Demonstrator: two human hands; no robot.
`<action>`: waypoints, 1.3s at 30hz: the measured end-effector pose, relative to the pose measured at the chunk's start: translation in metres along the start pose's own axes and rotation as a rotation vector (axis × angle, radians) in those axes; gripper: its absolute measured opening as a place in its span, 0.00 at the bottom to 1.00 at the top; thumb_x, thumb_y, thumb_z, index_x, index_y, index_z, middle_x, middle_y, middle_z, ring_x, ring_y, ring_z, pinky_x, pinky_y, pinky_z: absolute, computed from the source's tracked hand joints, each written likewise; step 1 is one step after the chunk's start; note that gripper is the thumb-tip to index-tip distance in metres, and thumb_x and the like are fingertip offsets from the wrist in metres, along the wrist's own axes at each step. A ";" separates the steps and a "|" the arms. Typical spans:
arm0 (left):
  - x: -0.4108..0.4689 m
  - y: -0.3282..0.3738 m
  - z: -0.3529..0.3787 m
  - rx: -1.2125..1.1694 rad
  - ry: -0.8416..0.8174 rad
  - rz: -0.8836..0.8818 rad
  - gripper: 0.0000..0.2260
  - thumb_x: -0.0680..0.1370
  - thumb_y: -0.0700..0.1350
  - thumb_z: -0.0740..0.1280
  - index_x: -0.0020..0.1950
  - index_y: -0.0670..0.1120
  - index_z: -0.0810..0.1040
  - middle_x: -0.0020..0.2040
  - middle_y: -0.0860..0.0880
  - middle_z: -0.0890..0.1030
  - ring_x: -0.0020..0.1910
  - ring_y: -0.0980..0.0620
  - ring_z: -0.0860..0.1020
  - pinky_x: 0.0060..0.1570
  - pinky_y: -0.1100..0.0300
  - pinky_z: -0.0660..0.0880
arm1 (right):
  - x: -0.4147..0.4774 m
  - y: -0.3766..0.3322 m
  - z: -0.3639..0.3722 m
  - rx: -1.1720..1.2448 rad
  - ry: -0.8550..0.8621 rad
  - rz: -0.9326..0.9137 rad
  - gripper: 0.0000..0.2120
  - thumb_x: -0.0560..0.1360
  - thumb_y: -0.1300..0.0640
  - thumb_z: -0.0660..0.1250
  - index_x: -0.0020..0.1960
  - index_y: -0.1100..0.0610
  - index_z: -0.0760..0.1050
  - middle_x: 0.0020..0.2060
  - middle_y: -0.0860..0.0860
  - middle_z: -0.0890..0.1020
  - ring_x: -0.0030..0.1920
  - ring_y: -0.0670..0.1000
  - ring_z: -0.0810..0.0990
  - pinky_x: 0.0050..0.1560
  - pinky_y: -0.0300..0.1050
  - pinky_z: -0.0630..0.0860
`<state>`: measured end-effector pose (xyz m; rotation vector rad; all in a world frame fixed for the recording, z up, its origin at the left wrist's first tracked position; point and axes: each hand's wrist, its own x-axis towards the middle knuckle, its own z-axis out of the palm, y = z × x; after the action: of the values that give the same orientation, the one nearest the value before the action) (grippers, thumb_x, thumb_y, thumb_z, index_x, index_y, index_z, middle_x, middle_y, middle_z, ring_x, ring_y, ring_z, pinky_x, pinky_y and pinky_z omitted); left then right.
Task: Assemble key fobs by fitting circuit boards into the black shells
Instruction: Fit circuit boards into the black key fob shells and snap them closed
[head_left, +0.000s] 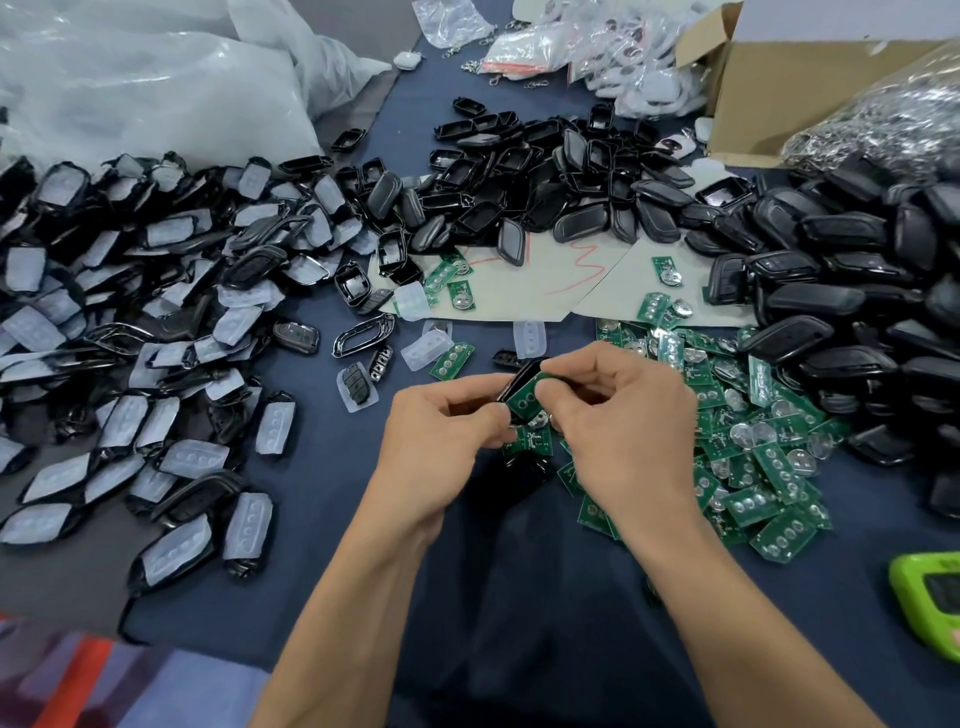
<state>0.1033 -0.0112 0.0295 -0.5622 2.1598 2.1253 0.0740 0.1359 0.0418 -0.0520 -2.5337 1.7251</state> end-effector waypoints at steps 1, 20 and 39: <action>-0.001 0.001 0.001 -0.010 0.000 0.003 0.14 0.75 0.34 0.72 0.49 0.53 0.89 0.42 0.47 0.87 0.37 0.53 0.80 0.45 0.59 0.80 | -0.001 0.000 0.002 0.001 0.019 -0.011 0.10 0.70 0.62 0.78 0.40 0.46 0.85 0.35 0.34 0.84 0.36 0.38 0.83 0.41 0.29 0.77; -0.005 -0.003 0.007 -0.155 0.084 -0.059 0.11 0.74 0.30 0.73 0.50 0.44 0.88 0.40 0.45 0.87 0.33 0.52 0.78 0.37 0.63 0.78 | -0.008 0.021 0.015 0.145 0.019 0.071 0.08 0.69 0.52 0.75 0.47 0.43 0.83 0.36 0.40 0.85 0.35 0.42 0.81 0.43 0.41 0.77; 0.001 -0.007 -0.055 0.141 0.012 0.118 0.18 0.69 0.39 0.72 0.49 0.62 0.87 0.42 0.50 0.88 0.37 0.54 0.82 0.41 0.53 0.83 | 0.005 -0.019 0.045 -0.056 -0.369 0.051 0.11 0.71 0.58 0.75 0.49 0.45 0.86 0.34 0.42 0.86 0.32 0.41 0.83 0.41 0.38 0.79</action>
<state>0.1159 -0.0651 0.0255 -0.4477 2.3813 2.0066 0.0652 0.0870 0.0435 0.2212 -2.8575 1.8284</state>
